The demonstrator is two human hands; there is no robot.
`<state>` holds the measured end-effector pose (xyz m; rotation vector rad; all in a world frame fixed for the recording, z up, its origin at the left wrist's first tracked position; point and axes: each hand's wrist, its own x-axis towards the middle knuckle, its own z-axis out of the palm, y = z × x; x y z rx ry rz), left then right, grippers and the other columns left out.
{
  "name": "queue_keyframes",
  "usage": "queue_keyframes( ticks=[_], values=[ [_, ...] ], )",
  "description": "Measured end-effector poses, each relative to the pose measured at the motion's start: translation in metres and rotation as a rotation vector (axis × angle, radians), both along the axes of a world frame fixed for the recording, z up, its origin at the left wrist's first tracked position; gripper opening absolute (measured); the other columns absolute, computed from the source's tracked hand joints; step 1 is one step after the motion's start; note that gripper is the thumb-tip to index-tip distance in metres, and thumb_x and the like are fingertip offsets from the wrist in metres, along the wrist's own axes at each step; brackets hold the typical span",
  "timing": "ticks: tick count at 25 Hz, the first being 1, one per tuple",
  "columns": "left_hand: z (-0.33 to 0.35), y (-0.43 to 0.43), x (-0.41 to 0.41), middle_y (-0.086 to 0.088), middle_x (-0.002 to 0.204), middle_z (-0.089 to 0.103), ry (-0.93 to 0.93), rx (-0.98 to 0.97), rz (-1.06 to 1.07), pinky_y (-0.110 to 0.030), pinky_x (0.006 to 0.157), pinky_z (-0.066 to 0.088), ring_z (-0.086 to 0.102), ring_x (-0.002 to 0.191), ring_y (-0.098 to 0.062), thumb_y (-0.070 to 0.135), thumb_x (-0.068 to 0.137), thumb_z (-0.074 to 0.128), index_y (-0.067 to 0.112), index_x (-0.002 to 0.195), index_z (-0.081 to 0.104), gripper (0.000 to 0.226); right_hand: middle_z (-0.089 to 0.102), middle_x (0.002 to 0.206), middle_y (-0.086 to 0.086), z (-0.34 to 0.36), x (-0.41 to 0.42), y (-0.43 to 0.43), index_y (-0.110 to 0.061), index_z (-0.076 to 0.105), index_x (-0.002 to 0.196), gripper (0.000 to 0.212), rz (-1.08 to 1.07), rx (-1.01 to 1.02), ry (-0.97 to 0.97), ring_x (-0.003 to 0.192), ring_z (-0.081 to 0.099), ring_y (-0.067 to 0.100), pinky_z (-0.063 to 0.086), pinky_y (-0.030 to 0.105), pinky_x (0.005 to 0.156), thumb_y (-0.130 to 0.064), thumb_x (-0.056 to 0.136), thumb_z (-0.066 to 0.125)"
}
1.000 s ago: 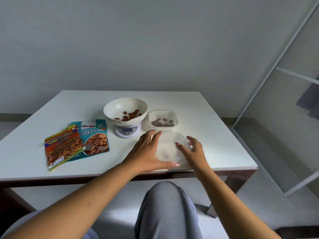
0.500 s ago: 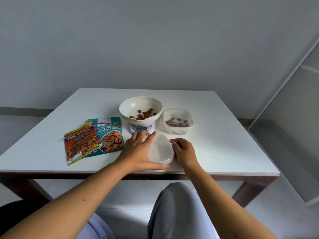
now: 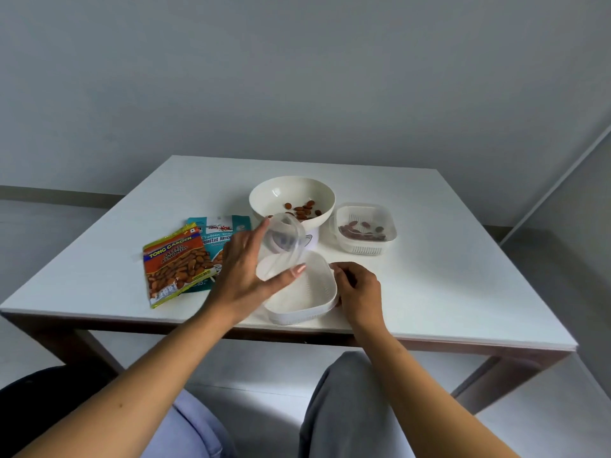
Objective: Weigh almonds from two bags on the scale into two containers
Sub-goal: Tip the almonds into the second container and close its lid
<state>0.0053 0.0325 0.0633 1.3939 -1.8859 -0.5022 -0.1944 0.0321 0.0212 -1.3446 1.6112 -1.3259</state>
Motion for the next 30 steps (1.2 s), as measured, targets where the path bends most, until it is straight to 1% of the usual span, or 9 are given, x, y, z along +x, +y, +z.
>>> queue_keyframes(
  ticks=[4, 7, 9, 11, 13, 16, 20, 23, 30],
  values=[
    [-0.010, -0.003, 0.025, 0.007, 0.151, 0.023, 0.387, 0.019, 0.036, -0.023, 0.100, 0.036, 0.028, 0.135, -0.007, 0.091, 0.056, 0.048, 0.042, 0.147, 0.015, 0.109, 0.068, 0.075, 0.005, 0.005, 0.003, -0.002, -0.007, 0.068, 0.092, 0.016, -0.033, 0.019, 0.004, 0.045, 0.059, 0.007, 0.053, 0.026, 0.048, -0.014, 0.094, 0.053],
    [-0.025, -0.002, 0.025, -0.007, 0.156, 0.020, 0.550, -0.042, 0.112, -0.014, 0.104, 0.033, 0.027, 0.141, -0.015, 0.089, 0.062, 0.046, 0.024, 0.150, 0.014, 0.114, 0.068, 0.077, 0.012, 0.013, 0.005, -0.010, 0.000, 0.064, 0.083, 0.030, -0.103, -0.037, 0.137, 0.062, 0.061, 0.022, 0.051, 0.036, 0.058, -0.024, 0.096, 0.051],
    [-0.032, 0.000, 0.023, -0.012, 0.154, 0.021, 0.553, -0.057, 0.111, -0.008, 0.104, 0.033, 0.027, 0.142, -0.019, 0.086, 0.066, 0.045, 0.017, 0.150, 0.014, 0.113, 0.069, 0.075, 0.013, 0.032, 0.002, -0.024, 0.002, 0.065, 0.085, 0.034, -0.136, -0.072, 0.178, 0.066, 0.061, 0.026, 0.047, 0.029, 0.059, -0.024, 0.097, 0.048],
    [-0.036, 0.000, 0.022, -0.006, 0.152, 0.021, 0.537, -0.089, 0.069, -0.011, 0.105, 0.036, 0.028, 0.141, -0.017, 0.084, 0.068, 0.048, 0.023, 0.149, 0.013, 0.107, 0.068, 0.070, 0.009, 0.054, 0.001, -0.054, 0.003, 0.065, 0.090, 0.036, -0.086, 0.034, 0.075, 0.058, 0.061, 0.020, 0.048, 0.022, 0.057, -0.028, 0.098, 0.048],
    [-0.039, 0.001, 0.022, 0.003, 0.148, 0.020, 0.516, -0.130, 0.036, -0.015, 0.105, 0.039, 0.028, 0.141, -0.014, 0.082, 0.069, 0.049, 0.026, 0.148, 0.011, 0.104, 0.071, 0.076, 0.014, 0.069, 0.004, -0.088, 0.006, 0.064, 0.095, 0.044, -0.040, 0.234, -0.031, 0.063, 0.066, 0.023, 0.054, 0.028, 0.062, -0.036, 0.095, 0.051],
    [-0.043, -0.002, 0.024, 0.008, 0.145, 0.022, 0.480, -0.194, 0.028, -0.042, 0.108, 0.043, 0.028, 0.142, -0.021, 0.077, 0.073, 0.052, 0.016, 0.148, 0.012, 0.106, 0.069, 0.088, 0.014, 0.072, 0.015, -0.116, 0.005, 0.060, 0.103, 0.041, -0.037, 0.407, -0.107, 0.072, 0.066, 0.022, 0.056, 0.029, 0.066, -0.034, 0.091, 0.059],
    [-0.044, -0.004, 0.024, -0.003, 0.149, 0.020, 0.465, -0.213, 0.034, -0.057, 0.104, 0.042, 0.028, 0.142, -0.028, 0.075, 0.075, 0.054, 0.009, 0.149, 0.012, 0.107, 0.066, 0.081, 0.014, 0.071, 0.019, -0.121, 0.003, 0.057, 0.101, 0.024, -0.041, 0.394, -0.175, 0.065, 0.066, 0.020, 0.058, 0.028, 0.066, -0.019, 0.092, 0.059],
    [-0.045, -0.003, 0.024, -0.009, 0.151, 0.018, 0.457, -0.230, 0.047, -0.054, 0.106, 0.042, 0.027, 0.143, -0.026, 0.076, 0.074, 0.052, 0.006, 0.148, 0.012, 0.109, 0.069, 0.095, 0.021, 0.067, 0.015, -0.115, 0.003, 0.058, 0.104, 0.023, -0.040, 0.314, -0.023, 0.076, 0.071, 0.027, 0.061, 0.039, 0.077, -0.013, 0.087, 0.058],
    [-0.047, -0.002, 0.023, -0.002, 0.148, 0.019, 0.460, -0.266, 0.065, -0.052, 0.110, 0.038, 0.027, 0.142, -0.024, 0.077, 0.075, 0.050, 0.014, 0.147, 0.012, 0.103, 0.066, 0.076, 0.018, 0.070, 0.000, -0.072, -0.002, 0.047, 0.109, 0.023, 0.055, 0.122, 0.126, 0.060, 0.067, 0.027, 0.059, 0.043, 0.068, 0.001, 0.086, 0.046]
  ],
)
